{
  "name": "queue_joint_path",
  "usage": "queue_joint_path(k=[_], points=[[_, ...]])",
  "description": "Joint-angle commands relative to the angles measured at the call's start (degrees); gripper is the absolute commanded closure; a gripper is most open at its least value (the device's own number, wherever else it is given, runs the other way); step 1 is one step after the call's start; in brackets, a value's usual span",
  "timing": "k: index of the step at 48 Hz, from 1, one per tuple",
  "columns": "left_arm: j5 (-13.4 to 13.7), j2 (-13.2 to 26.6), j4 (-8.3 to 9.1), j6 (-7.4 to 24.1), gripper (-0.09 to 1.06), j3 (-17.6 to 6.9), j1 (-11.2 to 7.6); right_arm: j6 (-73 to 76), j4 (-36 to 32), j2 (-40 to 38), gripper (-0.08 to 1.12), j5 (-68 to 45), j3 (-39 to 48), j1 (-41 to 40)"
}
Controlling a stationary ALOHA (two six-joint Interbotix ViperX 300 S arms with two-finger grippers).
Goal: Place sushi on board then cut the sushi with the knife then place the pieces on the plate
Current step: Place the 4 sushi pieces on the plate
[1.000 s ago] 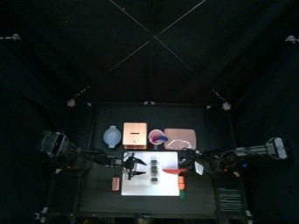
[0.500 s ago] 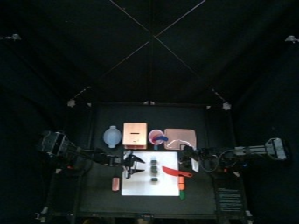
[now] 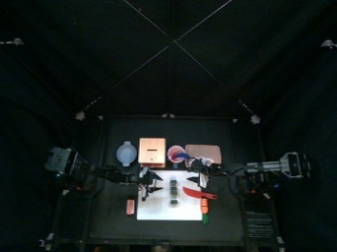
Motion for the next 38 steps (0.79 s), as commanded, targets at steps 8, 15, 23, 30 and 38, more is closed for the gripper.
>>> queue_joint_path(k=[8,15,23,30,38], points=[[-0.09,1.23,0.09,0.18,0.14,-1.41,0.97,0.0,-2.55,10.46,0.2,-1.76,-7.82,0.35],[0.44,0.88,0.26,0.18,0.14,-0.88,0.97,0.0,-2.64,15.56,0.2,-1.76,-11.34,0.53],[1.49,0.7,0.35,0.18,0.14,-0.7,0.97,0.09,-2.37,19.51,0.2,-1.76,-13.71,1.58],[1.76,0.7,0.79,0.26,0.14,-0.53,0.97,0.09,-1.76,21.18,0.2,-1.67,-14.77,2.37],[1.76,0.79,0.79,0.18,0.14,-0.53,1.05,0.09,-1.05,21.88,0.2,-1.58,-15.12,2.9]])
